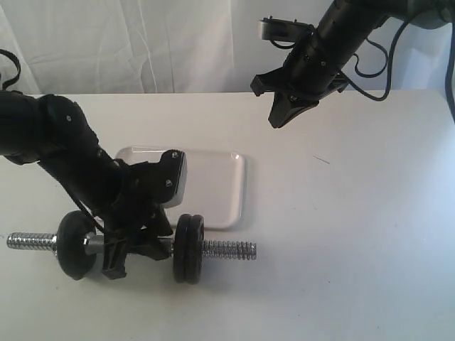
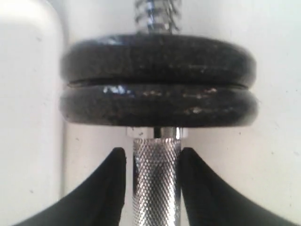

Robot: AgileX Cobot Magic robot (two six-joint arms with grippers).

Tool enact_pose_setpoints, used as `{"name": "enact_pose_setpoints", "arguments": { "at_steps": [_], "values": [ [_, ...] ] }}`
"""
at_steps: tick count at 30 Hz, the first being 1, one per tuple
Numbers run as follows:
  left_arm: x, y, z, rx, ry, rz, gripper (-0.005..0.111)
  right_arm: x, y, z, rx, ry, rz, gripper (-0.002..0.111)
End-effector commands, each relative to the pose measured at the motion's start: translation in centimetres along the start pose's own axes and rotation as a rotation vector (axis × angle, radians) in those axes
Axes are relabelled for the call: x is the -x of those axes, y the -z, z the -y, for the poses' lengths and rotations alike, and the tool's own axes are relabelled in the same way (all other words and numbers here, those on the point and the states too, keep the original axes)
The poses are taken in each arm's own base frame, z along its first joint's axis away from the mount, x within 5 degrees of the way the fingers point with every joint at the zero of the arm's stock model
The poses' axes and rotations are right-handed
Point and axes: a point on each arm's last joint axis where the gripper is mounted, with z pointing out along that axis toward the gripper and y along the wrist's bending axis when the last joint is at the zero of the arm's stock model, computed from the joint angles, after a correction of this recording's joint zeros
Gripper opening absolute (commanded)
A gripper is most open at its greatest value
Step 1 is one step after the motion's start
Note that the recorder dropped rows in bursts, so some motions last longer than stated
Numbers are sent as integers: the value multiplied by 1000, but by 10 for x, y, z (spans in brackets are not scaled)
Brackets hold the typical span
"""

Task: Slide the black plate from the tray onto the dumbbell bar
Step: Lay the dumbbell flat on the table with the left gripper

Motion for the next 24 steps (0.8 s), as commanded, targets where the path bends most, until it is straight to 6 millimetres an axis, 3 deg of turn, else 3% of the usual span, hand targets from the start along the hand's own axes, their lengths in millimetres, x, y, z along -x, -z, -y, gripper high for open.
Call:
{"name": "enact_pose_setpoints", "arguments": {
  "at_steps": [1,7,14,20,24],
  "values": [
    [8,6,-3,27,36,50,50,1,7,1,-6,0,15,0],
    [-1,-13,-1,-58,63,18,50,1,7,1,-6,0,15,0],
    [-2,-14,-3,-35,72,14,51,1,7,1,-6,0,15,0],
    [-2,-14,-1,-50,74,9,65,1,7,1,-8,1,14,0],
    [-5,-14,-1,-58,89,-19,68,1,7,1,-8,1,14,0]
  ]
}}
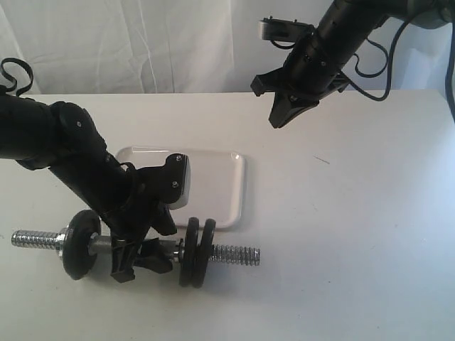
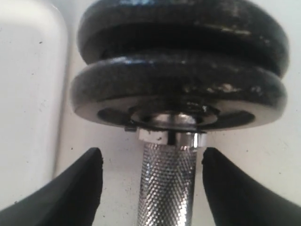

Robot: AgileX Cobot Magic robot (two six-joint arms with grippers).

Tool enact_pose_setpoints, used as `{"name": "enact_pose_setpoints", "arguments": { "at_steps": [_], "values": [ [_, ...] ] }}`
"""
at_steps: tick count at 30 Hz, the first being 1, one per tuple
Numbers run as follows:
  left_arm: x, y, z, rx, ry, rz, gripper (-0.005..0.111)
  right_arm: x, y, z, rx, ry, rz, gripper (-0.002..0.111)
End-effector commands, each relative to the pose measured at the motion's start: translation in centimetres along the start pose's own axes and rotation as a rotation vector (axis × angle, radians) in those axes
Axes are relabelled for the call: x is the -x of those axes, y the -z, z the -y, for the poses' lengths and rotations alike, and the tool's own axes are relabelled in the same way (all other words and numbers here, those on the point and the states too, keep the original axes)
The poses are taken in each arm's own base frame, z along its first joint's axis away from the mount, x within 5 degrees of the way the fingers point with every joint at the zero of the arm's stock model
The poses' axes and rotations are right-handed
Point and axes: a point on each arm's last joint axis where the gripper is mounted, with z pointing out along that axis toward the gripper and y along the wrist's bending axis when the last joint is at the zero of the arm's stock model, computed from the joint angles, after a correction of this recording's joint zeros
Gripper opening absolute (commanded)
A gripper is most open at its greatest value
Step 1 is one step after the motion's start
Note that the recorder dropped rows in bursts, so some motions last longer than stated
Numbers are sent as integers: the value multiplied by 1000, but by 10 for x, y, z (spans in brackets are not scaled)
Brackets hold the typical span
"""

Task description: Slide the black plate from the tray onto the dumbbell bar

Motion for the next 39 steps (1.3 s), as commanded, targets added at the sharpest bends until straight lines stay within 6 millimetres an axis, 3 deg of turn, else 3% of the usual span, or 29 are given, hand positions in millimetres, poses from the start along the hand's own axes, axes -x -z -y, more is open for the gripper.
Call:
{"name": "enact_pose_setpoints", "arguments": {
  "at_steps": [1,21,35,38,39],
  "values": [
    [-3,1,4,-36,33,-38,68,1,7,1,-5,0,15,0],
    [-6,3,10,-97,75,-84,68,1,7,1,-5,0,15,0],
    [6,43,15,2,20,-67,68,1,7,0,-3,-16,16,0],
    [6,49,16,22,24,-74,62,1,7,1,-5,-15,15,0],
    [6,53,16,39,32,-82,56,1,7,1,-5,-15,15,0]
  ]
}}
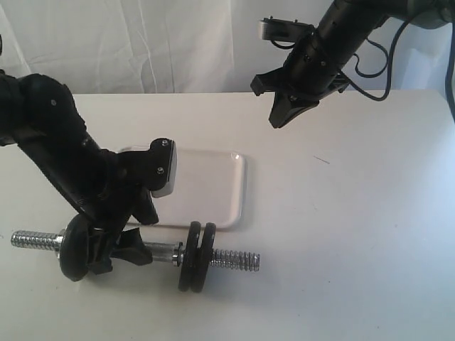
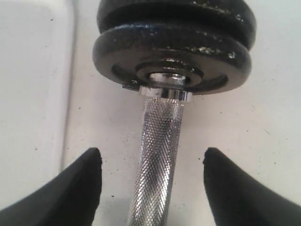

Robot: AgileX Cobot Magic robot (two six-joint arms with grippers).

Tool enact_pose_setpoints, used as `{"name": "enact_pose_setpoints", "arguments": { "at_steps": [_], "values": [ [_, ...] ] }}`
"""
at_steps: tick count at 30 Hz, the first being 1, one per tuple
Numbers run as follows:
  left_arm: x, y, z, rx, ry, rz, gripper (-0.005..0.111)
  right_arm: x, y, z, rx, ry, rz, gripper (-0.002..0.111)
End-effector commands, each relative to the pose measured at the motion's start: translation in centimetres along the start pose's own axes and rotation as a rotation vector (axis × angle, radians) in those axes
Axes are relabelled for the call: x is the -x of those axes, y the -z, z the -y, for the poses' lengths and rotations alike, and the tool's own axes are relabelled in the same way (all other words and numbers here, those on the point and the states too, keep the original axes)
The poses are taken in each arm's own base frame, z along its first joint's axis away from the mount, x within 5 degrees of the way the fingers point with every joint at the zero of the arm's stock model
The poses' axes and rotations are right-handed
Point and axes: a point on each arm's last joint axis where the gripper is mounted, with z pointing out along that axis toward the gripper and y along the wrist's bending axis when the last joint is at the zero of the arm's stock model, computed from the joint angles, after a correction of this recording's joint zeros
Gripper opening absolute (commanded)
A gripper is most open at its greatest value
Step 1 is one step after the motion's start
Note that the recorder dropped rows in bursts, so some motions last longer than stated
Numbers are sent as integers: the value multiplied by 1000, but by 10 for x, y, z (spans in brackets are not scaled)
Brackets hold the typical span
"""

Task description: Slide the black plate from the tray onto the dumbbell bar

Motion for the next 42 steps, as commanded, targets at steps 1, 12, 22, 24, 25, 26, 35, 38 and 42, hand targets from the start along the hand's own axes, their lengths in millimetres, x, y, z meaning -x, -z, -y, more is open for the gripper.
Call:
{"name": "enact_pose_setpoints", "arguments": {
  "at_steps": [1,12,22,24,25,26,35,38,42],
  "values": [
    [1,16,3,32,42,-17,49,1,7,1,-9,-1,16,0],
    [-10,74,-5,339,555,56,0,-13,81,-16,-116,47,130,0],
    [-12,155,22,575,812,379,0,-91,188,-80,-100,92,419,0],
    [-10,168,32,618,819,480,0,-111,193,-86,-101,88,460,0],
    [-10,173,37,649,825,541,0,-122,195,-89,-108,86,486,0],
    [-11,178,43,679,820,581,0,-132,198,-91,-118,87,519,0],
    [-44,155,80,841,823,699,0,-216,153,-86,-169,38,569,0],
    [-58,138,90,868,839,701,0,-237,133,-81,-179,15,557,0],
    [-67,124,98,867,828,662,0,-259,113,-78,-163,-37,507,0]
  ]
}}
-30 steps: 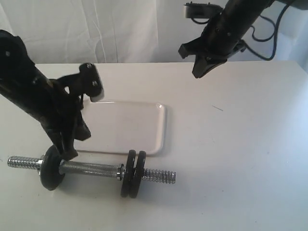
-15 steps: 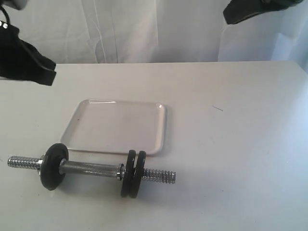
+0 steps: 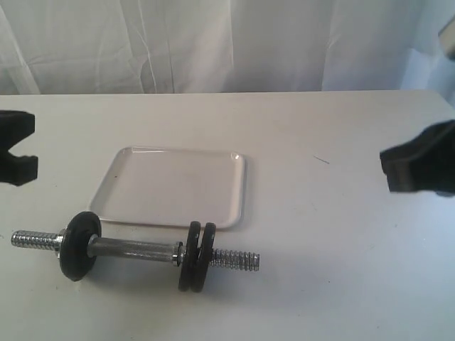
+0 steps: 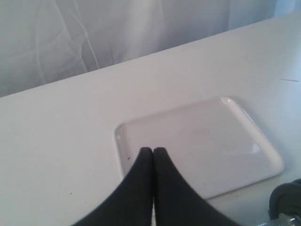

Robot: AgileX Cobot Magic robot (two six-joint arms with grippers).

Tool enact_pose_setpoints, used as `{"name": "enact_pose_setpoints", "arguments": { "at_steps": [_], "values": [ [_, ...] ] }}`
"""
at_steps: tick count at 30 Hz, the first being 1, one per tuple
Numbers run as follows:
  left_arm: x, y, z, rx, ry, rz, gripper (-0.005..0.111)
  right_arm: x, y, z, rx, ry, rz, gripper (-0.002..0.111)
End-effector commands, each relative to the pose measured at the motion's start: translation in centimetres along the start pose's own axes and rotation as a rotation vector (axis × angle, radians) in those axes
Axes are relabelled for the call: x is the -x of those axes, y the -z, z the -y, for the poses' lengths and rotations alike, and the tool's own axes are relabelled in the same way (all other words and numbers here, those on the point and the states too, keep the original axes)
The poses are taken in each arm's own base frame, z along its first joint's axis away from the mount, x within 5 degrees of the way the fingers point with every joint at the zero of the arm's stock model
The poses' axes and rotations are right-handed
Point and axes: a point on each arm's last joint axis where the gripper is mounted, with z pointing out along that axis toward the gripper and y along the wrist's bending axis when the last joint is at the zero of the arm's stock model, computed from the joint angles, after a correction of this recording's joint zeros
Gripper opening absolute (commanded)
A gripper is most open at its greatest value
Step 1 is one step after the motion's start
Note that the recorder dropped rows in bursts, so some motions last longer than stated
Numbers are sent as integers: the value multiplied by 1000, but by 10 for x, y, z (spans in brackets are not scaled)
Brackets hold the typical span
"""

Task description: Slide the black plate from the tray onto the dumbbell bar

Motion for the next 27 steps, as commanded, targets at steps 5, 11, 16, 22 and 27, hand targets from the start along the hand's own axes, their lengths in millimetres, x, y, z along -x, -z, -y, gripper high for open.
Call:
{"name": "enact_pose_setpoints", "arguments": {
  "at_steps": [5,11,16,22,27],
  "values": [
    [-16,3,1,-4,-14,-35,0,-35,-6,-1,18,-47,-112,0],
    [-16,3,1,-4,-12,-35,0,-35,-6,0,18,-47,-111,0],
    [-22,3,1,3,-16,-35,0,-35,-6,0,16,-46,-110,0],
    [-39,23,-4,62,-95,30,0,-35,-6,0,16,-46,-108,0],
    [-69,48,-8,121,-60,-7,0,-35,-6,0,15,-45,-106,0]
  ]
}}
